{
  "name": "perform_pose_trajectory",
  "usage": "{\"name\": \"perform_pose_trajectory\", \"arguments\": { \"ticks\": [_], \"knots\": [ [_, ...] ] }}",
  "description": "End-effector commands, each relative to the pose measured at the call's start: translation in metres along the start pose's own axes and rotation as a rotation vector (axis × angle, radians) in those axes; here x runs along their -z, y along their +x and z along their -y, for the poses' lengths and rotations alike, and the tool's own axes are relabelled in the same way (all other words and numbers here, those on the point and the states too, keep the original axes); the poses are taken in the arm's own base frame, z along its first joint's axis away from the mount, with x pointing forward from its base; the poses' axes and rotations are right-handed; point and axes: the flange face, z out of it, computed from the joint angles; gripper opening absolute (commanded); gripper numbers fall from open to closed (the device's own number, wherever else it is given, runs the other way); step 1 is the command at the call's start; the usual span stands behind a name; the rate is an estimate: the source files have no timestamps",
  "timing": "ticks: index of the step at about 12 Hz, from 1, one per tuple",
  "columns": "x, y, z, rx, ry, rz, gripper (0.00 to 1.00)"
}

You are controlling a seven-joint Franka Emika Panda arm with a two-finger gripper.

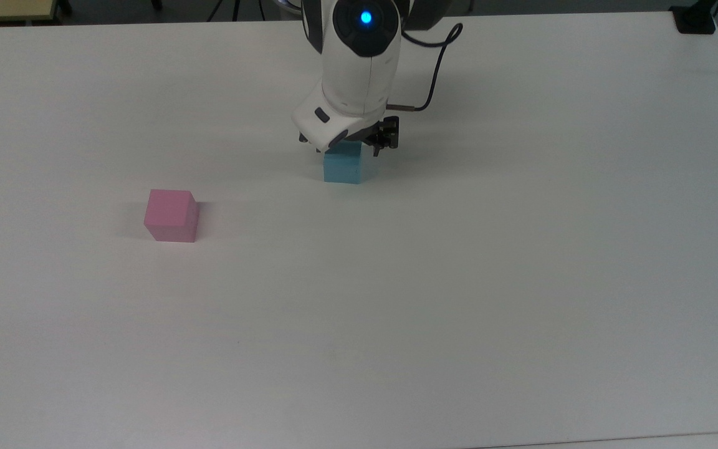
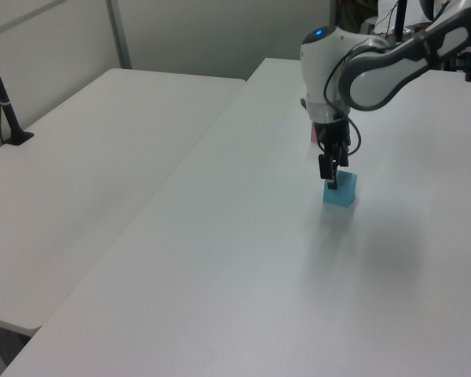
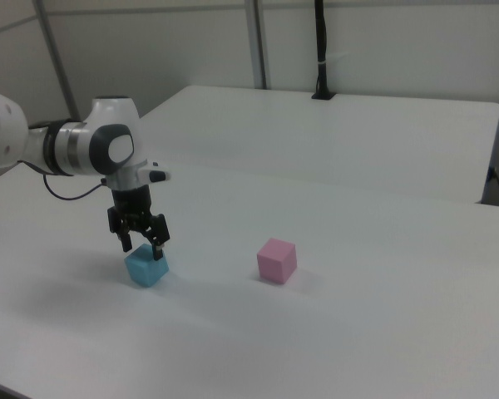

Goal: Put blue cube on pink cube
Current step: 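Close the gripper around the light-blue cube, then lift the light-blue cube and carry it over the pink cube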

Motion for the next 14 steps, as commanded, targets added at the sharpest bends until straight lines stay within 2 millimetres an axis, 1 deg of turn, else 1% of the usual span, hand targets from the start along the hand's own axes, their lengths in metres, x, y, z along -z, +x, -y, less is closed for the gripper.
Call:
{"name": "perform_pose_trajectory", "arguments": {
  "ticks": [1, 2, 3, 4, 5, 6, 7, 8, 9, 10, 11, 12, 13, 14],
  "knots": [
    [-0.026, 0.001, 0.003, 0.004, -0.043, -0.015, 1.00],
    [-0.029, 0.003, 0.003, 0.006, -0.040, -0.023, 0.93],
    [-0.026, 0.004, 0.002, 0.020, -0.039, -0.028, 0.63],
    [-0.022, 0.005, 0.001, 0.037, -0.035, -0.031, 0.21],
    [-0.015, 0.003, 0.002, 0.036, -0.030, -0.035, 0.05],
    [-0.001, -0.003, 0.000, 0.033, -0.032, -0.034, 0.05],
    [0.024, -0.005, -0.003, 0.030, -0.032, -0.042, 0.05],
    [0.050, -0.007, -0.011, 0.040, -0.028, -0.043, 0.05],
    [0.075, -0.006, -0.026, 0.045, 0.000, -0.033, 0.05],
    [0.099, -0.004, -0.044, 0.050, 0.029, -0.029, 0.07],
    [0.115, 0.000, -0.066, 0.049, 0.033, -0.037, 0.10],
    [0.125, 0.003, -0.087, 0.048, 0.031, -0.053, 0.10],
    [0.134, 0.007, -0.113, 0.045, 0.026, -0.080, 0.10],
    [0.138, 0.011, -0.140, 0.038, 0.020, -0.096, 0.10]
  ]
}}
